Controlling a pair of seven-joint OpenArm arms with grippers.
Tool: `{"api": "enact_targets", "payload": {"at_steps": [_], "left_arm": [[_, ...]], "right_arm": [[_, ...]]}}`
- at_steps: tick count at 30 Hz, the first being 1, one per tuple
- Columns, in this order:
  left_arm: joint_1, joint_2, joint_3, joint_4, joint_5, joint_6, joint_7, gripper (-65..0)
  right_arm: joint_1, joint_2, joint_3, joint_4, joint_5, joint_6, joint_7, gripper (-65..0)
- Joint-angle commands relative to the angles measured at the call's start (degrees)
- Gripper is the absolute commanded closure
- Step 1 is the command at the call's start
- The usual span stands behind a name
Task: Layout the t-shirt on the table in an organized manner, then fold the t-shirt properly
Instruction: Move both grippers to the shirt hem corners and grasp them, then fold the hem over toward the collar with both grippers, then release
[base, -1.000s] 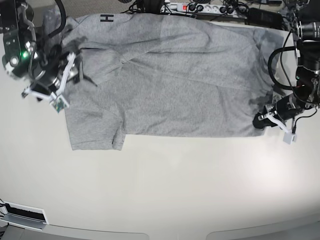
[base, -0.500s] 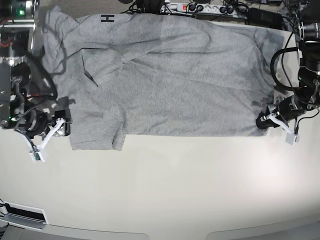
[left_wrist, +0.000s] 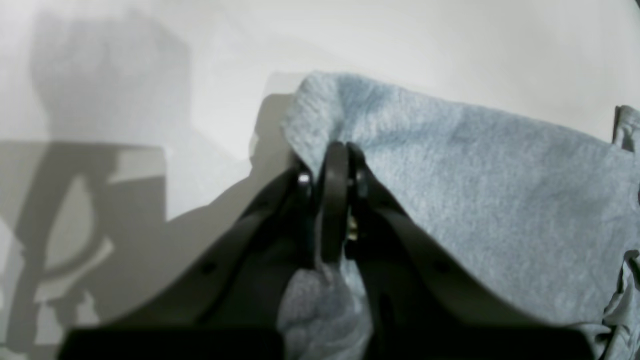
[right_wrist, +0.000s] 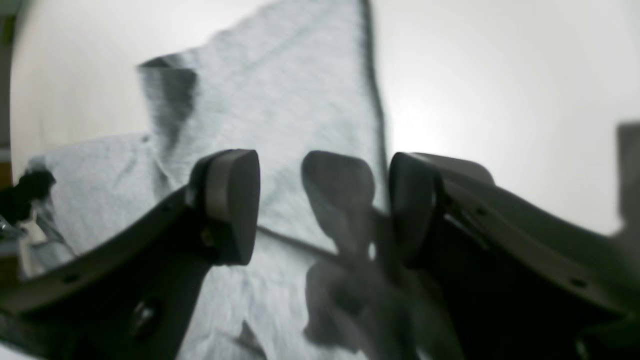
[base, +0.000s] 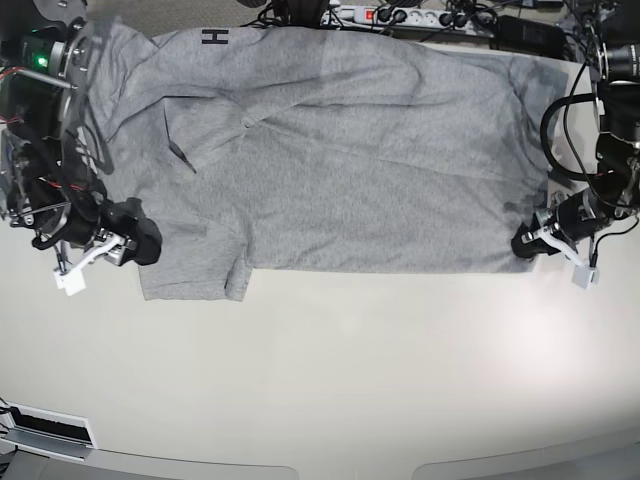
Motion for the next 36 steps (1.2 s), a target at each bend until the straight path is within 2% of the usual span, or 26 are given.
{"api": "enact_targets", "payload": {"at_steps": [1,5,7,8,9,11,12,21,28,30,32,33,36], "left_arm": [[-1.3,-1.1,-0.2,0.8,-1.1,-0.4,-1.1,0.0],[-1.3,-1.1,-0.2,0.8,-1.1,-0.4,-1.1,0.0],[-1.3,-1.0,-0.2,0.8,-1.0,-0.4,-1.1,0.0],[-1.3,-1.0,-0.2,0.8,-1.1,-0.4,-1.2,0.0],[-1.3,-1.0,-0.2,0.8,-1.1,-0.4,-1.4,0.0],[-1.5,-1.1,-0.2,0.8,-1.1,-0.4,-1.5,0.0],[-1.7,-1.1,-0.2,0.8,-1.0,-0.4,-1.5,0.0],[-8.5,-2.8,-0.2,0.8,-0.8,-0.4,-1.5,0.0],[-15.8,-3.0,-0.2,0.8,2.3,-0.4,-1.5,0.0],[-16.7,-3.0,-0.2,0.8,2.3,-0.5,-1.4,0.0],[-16.8,-3.0,-0.2,0.8,2.0,-2.7,-0.8,0.0],[-16.7,-2.9,-0.2,0.8,1.7,-4.0,0.3,0.0],[-16.1,-3.0,-0.2,0.8,-1.0,-4.0,5.1,0.0]], "right_arm": [[0.8,-0.2,0.1,0.4,-0.6,0.0,0.2,-42.2],[0.9,-2.6,0.1,0.4,-1.3,1.2,0.8,-41.9],[1.1,-3.1,0.1,0.4,-1.3,1.2,1.6,-38.1],[1.3,-3.0,0.1,0.4,-1.3,1.2,2.3,-32.2],[1.5,-2.9,0.1,0.5,-1.3,1.2,2.8,-23.4],[2.5,-2.5,0.1,0.7,-1.2,1.2,2.8,-2.1],[3.2,-2.1,0.1,0.7,-1.4,1.2,2.6,0.0],[13.7,-1.1,0.1,0.7,-9.0,1.2,2.7,0.0],[20.1,-1.1,-0.4,0.7,-9.0,1.2,2.5,0.0],[21.0,-1.1,-1.6,0.7,-8.6,1.2,0.7,0.0],[21.3,-1.0,-3.3,0.7,-6.6,1.2,-2.1,0.0],[21.2,-0.9,-4.2,0.7,-5.0,1.2,-4.0,0.0],[20.9,-0.9,-6.6,0.7,-1.8,1.2,-9.2,0.0]]}}
